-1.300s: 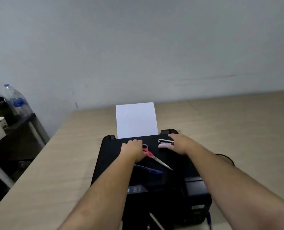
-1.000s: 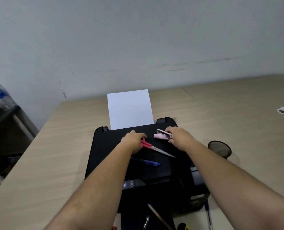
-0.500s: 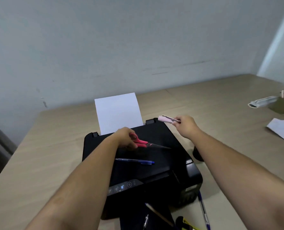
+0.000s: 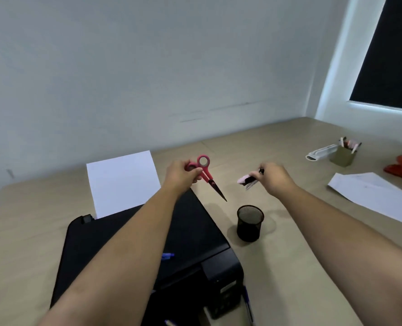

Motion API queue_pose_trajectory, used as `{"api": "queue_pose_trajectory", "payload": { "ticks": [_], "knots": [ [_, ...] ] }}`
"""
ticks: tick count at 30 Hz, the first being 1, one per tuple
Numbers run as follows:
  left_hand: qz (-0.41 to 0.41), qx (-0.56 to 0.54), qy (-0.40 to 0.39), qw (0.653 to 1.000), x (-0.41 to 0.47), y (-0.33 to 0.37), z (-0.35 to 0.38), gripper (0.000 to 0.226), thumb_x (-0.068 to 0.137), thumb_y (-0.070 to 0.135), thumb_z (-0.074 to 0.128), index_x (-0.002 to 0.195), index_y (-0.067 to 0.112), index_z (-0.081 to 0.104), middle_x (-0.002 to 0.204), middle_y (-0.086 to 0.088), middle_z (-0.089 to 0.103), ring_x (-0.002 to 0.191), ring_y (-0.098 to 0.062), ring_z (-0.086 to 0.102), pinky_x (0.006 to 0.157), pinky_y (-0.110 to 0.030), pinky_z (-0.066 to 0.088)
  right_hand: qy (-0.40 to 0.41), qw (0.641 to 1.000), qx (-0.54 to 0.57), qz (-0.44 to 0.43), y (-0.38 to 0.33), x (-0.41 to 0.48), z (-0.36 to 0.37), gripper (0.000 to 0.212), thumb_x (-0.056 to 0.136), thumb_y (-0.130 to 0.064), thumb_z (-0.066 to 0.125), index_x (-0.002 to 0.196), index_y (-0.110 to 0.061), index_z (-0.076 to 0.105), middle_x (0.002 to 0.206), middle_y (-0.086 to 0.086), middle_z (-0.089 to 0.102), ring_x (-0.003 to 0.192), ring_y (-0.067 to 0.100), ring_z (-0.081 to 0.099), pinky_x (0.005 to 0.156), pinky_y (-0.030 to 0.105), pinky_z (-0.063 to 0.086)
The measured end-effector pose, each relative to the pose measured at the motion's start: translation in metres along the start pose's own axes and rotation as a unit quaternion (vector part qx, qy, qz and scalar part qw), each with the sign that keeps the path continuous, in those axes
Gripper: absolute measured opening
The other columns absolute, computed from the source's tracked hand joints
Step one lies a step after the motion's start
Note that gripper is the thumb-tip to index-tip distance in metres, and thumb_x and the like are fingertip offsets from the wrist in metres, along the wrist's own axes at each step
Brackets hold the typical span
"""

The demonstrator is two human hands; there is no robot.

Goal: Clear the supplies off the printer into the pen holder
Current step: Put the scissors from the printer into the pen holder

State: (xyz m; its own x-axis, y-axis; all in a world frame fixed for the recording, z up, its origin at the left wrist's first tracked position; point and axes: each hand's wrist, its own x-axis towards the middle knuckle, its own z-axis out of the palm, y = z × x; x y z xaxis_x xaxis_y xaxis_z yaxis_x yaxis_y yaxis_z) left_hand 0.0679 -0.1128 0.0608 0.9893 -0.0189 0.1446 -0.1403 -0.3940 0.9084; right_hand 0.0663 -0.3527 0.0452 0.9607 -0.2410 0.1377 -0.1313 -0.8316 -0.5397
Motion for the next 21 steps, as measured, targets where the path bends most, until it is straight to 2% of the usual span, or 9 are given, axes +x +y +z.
{"api": "queue_pose_trajectory", "payload": {
  "ticks": [2, 4, 7, 11, 14, 17, 19, 21],
  "knots": [
    [-0.001, 0.021, -0.010, 1.000, 0.010, -0.002, 0.030, 0.019, 0.088, 0.004, 0.061, 0.075, 0.017, 0.061, 0.071, -0.005, 0.064, 0.068, -0.018, 0.065, 0.080, -0.038, 0.058, -0.054, 0.997, -0.045, -0.011, 0.016, 0.010, 0.002, 0.030, 0.086, -0.029, 0.063, 0.095, -0.001, 0.068, 0.099, 0.021, 0.071, 0.082, 0.029, 0.059, 0.067, 0.028, 0.036],
    [-0.006, 0.054, -0.028, 0.998, 0.018, -0.007, 0.062, 0.008, 0.089, 0.006, 0.061, 0.085, 0.012, 0.064, 0.075, -0.007, 0.067, 0.074, -0.020, 0.067, 0.083, -0.039, 0.058, -0.095, 0.992, -0.081, -0.017, 0.035, 0.022, 0.009, 0.032, 0.084, -0.031, 0.065, 0.096, -0.001, 0.068, 0.099, 0.022, 0.071, 0.079, 0.027, 0.058, 0.066, 0.027, 0.036],
    [-0.021, 0.078, -0.049, 0.995, 0.027, -0.019, 0.102, 0.007, 0.089, 0.007, 0.060, 0.093, 0.008, 0.066, 0.079, -0.009, 0.068, 0.075, -0.020, 0.066, 0.085, -0.040, 0.058, -0.136, 0.985, -0.106, -0.028, 0.059, 0.039, 0.026, 0.034, 0.084, -0.033, 0.066, 0.097, -0.002, 0.068, 0.101, 0.019, 0.071, 0.080, 0.027, 0.058, 0.068, 0.026, 0.036],
    [-0.030, 0.124, -0.059, 0.990, 0.036, -0.035, 0.139, 0.011, 0.089, 0.007, 0.060, 0.096, 0.005, 0.067, 0.079, -0.007, 0.066, 0.073, -0.019, 0.063, 0.075, -0.032, 0.053, -0.192, 0.972, -0.124, -0.053, 0.082, 0.057, 0.053, 0.034, 0.081, -0.034, 0.068, 0.098, -0.004, 0.068, 0.103, 0.016, 0.071, 0.092, 0.030, 0.064, 0.075, 0.030, 0.046],
    [-0.044, 0.146, -0.067, 0.986, 0.040, -0.048, 0.159, 0.012, 0.087, 0.005, 0.061, 0.096, 0.002, 0.068, 0.087, -0.016, 0.071, 0.080, -0.026, 0.067, 0.079, -0.034, 0.053, -0.228, 0.959, -0.146, -0.080, 0.094, 0.062, 0.072, 0.034, 0.081, -0.032, 0.068, 0.100, -0.004, 0.069, 0.103, 0.018, 0.071, 0.095, 0.032, 0.066, 0.078, 0.033, 0.050],
    [-0.072, 0.163, -0.073, 0.981, 0.038, -0.063, 0.176, 0.014, 0.087, 0.005, 0.060, 0.097, 0.001, 0.069, 0.092, -0.020, 0.073, 0.077, -0.025, 0.064, 0.075, -0.030, 0.051, -0.267, 0.939, -0.183, -0.112, 0.105, 0.061, 0.091, 0.031, 0.083, -0.030, 0.064, 0.102, -0.006, 0.067, 0.105, 0.018, 0.069, 0.096, 0.033, 0.065, 0.076, 0.032, 0.049],
    [-0.092, 0.165, -0.082, 0.979, 0.038, -0.071, 0.187, 0.014, 0.087, 0.005, 0.060, 0.097, 0.001, 0.069, 0.094, -0.022, 0.073, 0.076, -0.022, 0.060, 0.077, -0.033, 0.051, -0.284, 0.930, -0.192, -0.134, 0.112, 0.060, 0.101, 0.026, 0.082, -0.025, 0.062, 0.101, -0.007, 0.067, 0.104, 0.017, 0.070, 0.095, 0.033, 0.065, 0.072, 0.031, 0.045],
    [-0.108, 0.166, -0.074, 0.977, 0.038, -0.077, 0.194, 0.014, 0.087, 0.008, 0.060, 0.096, 0.001, 0.068, 0.093, -0.022, 0.072, 0.080, -0.026, 0.064, 0.081, -0.037, 0.052, -0.287, 0.926, -0.198, -0.148, 0.116, 0.059, 0.108, 0.025, 0.082, -0.020, 0.059, 0.101, -0.007, 0.066, 0.105, 0.017, 0.069, 0.096, 0.033, 0.065, 0.069, 0.029, 0.041]
  ]
}}
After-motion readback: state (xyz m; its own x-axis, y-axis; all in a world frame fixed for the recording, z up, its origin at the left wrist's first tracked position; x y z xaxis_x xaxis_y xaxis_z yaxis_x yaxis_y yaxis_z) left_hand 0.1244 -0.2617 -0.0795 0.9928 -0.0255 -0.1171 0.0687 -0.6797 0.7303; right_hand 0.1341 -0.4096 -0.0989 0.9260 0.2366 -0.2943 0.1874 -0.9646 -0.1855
